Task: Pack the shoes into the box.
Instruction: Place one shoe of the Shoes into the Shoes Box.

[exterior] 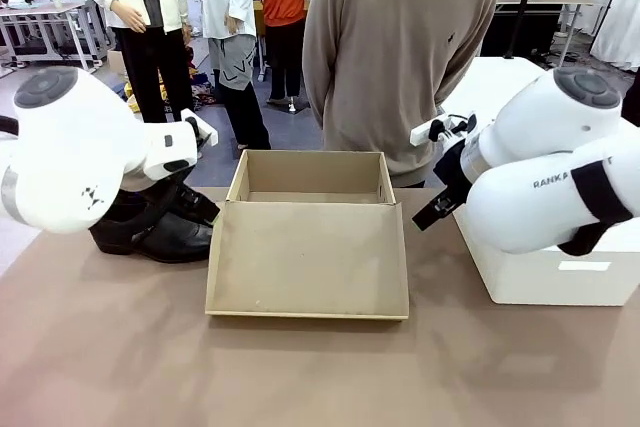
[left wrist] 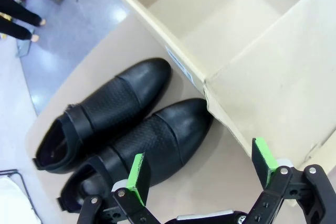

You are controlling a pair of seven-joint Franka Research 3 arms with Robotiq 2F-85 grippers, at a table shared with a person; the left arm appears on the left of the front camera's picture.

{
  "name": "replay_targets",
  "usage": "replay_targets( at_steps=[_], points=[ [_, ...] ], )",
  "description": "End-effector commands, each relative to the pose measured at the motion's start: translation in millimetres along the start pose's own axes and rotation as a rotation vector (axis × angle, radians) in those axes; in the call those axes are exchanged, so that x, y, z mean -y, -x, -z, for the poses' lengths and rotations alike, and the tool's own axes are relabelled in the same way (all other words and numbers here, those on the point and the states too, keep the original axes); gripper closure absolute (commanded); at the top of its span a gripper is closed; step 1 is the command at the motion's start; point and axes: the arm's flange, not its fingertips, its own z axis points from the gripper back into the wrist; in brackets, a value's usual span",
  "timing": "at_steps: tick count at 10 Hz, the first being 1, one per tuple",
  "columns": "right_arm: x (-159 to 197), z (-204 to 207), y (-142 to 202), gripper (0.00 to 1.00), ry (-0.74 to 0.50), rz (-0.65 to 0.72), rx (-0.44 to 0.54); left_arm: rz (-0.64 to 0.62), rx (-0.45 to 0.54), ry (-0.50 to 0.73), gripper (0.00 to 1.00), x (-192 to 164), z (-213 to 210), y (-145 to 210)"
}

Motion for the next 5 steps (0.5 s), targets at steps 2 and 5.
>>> replay_targets(
  at_steps=[2, 5],
  points=[
    [8, -36, -17, 0.0, -0.039, -0.035, 0.018, 0.04, -0.004, -0.023, 0.0, -5, -31, -24],
    [9, -69, -26, 0.0, -0.059, -0.071, 0.054, 0.08, 0.008, -0.039, 0.0, -12, -63, -42]
  ],
)
